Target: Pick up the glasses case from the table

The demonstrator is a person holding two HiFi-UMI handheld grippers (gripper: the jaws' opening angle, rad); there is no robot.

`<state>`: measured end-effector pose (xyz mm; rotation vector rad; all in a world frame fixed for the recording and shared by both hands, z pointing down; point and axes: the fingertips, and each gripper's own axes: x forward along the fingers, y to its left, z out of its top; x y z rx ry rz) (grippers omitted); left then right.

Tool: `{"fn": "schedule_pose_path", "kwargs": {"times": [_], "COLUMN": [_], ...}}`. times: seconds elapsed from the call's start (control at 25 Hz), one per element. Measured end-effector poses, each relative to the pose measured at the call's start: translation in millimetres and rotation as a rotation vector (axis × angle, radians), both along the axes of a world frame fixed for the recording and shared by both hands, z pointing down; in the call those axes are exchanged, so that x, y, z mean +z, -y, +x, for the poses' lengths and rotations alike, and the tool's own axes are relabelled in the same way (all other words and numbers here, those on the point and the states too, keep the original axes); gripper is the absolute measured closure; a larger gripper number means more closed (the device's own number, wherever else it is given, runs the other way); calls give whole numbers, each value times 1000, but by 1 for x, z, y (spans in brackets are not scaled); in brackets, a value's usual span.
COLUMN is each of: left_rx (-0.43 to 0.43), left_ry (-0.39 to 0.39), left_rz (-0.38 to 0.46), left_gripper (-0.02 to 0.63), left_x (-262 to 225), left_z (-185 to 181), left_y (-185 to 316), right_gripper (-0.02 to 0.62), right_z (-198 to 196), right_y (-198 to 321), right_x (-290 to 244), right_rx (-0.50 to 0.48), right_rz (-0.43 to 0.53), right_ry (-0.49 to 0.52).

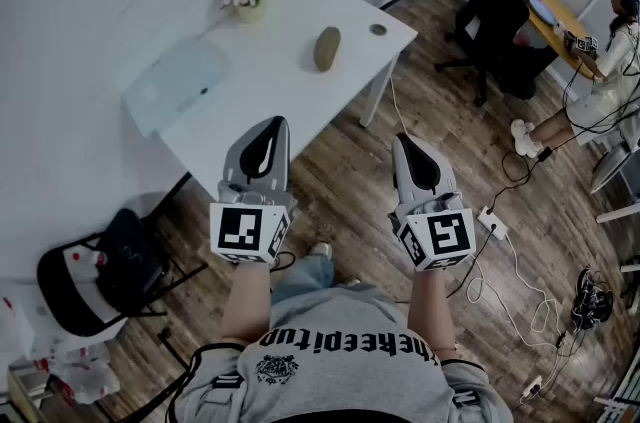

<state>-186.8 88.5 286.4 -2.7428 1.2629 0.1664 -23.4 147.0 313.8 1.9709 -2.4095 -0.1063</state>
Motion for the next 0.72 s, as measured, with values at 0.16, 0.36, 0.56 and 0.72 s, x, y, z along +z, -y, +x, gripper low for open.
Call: {"fn": "schedule_pose_path", "kwargs": {"times": [0.16, 0.36, 0.56, 0.72], "left_rx": [5, 12, 24, 47], "left_ry": [3, 0, -2, 3], "left_rz": [3, 3, 1, -2], "left_gripper": [588, 588, 588, 588], "left_x": [3, 3, 4, 12], "left_z": [1, -1, -3, -2], "left_y": [5, 19, 38, 60], "right_gripper": [594, 594, 594, 594], "right_z": [-1, -4, -3, 0], "right_y": [5, 19, 34, 51], "right_x": [-1, 0, 0, 2], "right_rx": [2, 9, 28, 27], "right_rz": [2, -2, 13, 41], "right_ry": [0, -3, 7, 44]}}
